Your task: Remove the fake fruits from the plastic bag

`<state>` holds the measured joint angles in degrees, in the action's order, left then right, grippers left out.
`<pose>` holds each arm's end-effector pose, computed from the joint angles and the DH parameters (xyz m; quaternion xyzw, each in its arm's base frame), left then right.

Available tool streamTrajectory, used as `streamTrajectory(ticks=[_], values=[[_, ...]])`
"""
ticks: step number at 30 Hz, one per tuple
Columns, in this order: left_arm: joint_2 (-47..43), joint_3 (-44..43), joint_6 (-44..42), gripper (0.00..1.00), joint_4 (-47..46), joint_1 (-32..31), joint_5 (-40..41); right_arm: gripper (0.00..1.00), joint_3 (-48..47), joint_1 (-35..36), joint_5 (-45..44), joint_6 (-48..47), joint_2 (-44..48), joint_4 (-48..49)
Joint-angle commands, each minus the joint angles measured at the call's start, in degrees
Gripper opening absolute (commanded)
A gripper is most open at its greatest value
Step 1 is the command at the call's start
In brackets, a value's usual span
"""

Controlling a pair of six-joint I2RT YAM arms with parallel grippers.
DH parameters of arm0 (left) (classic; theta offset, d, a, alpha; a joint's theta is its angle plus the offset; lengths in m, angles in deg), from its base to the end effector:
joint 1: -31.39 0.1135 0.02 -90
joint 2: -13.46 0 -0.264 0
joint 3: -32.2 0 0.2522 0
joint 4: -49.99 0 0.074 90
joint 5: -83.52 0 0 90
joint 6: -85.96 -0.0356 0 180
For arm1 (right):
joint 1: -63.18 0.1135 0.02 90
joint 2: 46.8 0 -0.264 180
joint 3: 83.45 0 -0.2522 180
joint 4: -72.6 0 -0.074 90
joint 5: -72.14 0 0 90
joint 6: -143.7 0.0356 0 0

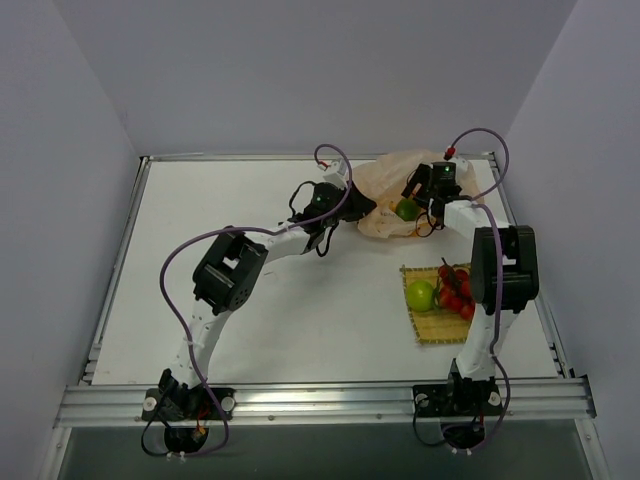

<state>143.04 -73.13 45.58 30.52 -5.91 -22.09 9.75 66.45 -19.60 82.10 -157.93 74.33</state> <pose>0.4127 -0.3264 0.2044 0.0132 0.7348 -0.5339 0.4181 0.4455 0.0244 0.2137 0.1892 0.8101 0.1392 0.5372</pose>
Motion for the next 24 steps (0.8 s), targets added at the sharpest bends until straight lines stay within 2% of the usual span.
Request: streamTrajectory(ticks=[1,5,9,13,15,16,17,19,21,24], values=[[-3.8,-0.5,-1.4,0.02,-0.9,0.5,-0.4,0.74,0.6,1.3,0.8,-0.3,0.0,-1.9],[-4.0,0.2,-1.3,0.02,-1.1,0.5,-0.5,0.73,0.4,1.7,0.9,0.0,-1.5,-2.3],[-3.8,0.5,-1.1,0.02,-1.1,0.5,-0.6,0.66,-0.1,1.7,1.0,0.1,-1.6,-2.1],[-3.1,0.3,-1.0,0.02,-1.1,0.4,-0.2,0.77,-1.6,1.7,3.8,0.3,-3.6,-2.4],[-3.0,0.2,-1.0,0.02,-1.1,0.4,-0.2,0.76,-1.6,1.7,3.9,0.6,-3.9,-2.4],[-2.8,0.1,-1.0,0.02,-1.0,0.5,-0.1,0.71,-1.5,1.7,3.8,0.8,-3.7,-2.3],[-2.8,-0.1,-1.3,0.02,-0.9,0.5,0.0,0.51,-0.8,1.7,3.8,1.0,-3.3,-2.0],[-2.7,-0.5,-1.4,0.02,-0.6,0.5,0.1,0.32,0.9,1.8,4.0,1.2,-0.8,1.2],[-2.6,-1.0,-1.5,0.02,-0.3,0.6,0.1,0.22,3.4,1.8,4.5,1.3,1.5,4.3],[-2.5,-1.4,-1.4,0.02,-0.3,0.5,0.5,0.21,5.7,2.1,4.5,0.8,5.9,5.6]])
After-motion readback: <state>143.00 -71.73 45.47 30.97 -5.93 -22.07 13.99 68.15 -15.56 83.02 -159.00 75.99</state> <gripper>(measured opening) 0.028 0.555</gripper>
